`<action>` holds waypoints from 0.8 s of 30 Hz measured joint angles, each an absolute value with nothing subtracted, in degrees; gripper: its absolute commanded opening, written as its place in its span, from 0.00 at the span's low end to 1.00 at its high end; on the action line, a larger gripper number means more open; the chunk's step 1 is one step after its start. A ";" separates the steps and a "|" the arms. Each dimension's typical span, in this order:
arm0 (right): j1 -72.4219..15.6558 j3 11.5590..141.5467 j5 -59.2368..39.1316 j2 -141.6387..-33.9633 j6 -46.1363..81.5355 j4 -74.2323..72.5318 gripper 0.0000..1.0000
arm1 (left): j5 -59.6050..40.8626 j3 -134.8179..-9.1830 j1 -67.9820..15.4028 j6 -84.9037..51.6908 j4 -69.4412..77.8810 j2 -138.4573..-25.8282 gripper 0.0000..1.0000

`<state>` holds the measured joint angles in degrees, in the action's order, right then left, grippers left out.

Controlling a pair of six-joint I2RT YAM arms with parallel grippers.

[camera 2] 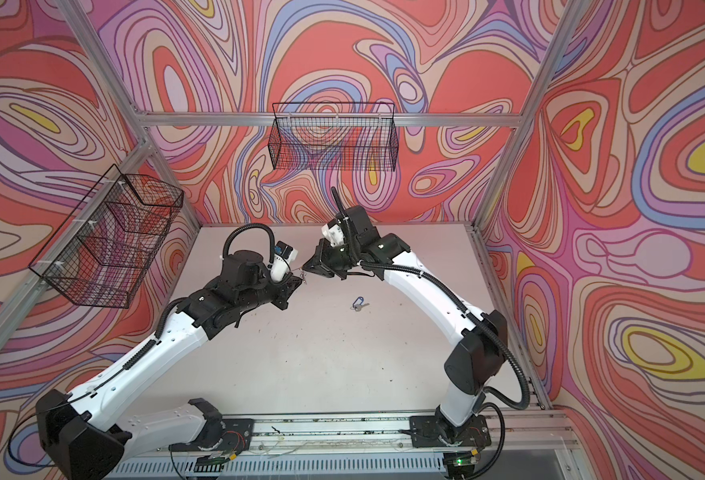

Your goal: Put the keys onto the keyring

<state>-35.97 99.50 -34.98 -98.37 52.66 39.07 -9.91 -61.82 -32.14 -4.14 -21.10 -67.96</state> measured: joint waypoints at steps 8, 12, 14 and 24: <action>-35.97 99.59 -35.00 -98.37 53.21 39.07 0.00 | -11.16 -60.47 -32.14 -2.66 -21.19 -61.65 0.38; -35.97 99.90 -35.09 -98.37 53.58 38.98 0.00 | -11.09 -60.47 -32.14 -1.17 -20.78 -60.90 0.39; -35.97 100.27 -35.29 -98.37 53.71 38.98 0.00 | -11.09 -60.49 -32.14 -0.56 -20.08 -61.49 0.39; -35.97 100.66 -35.83 -98.37 54.35 38.39 0.00 | -11.09 -60.86 -32.16 0.91 -17.32 -64.88 0.37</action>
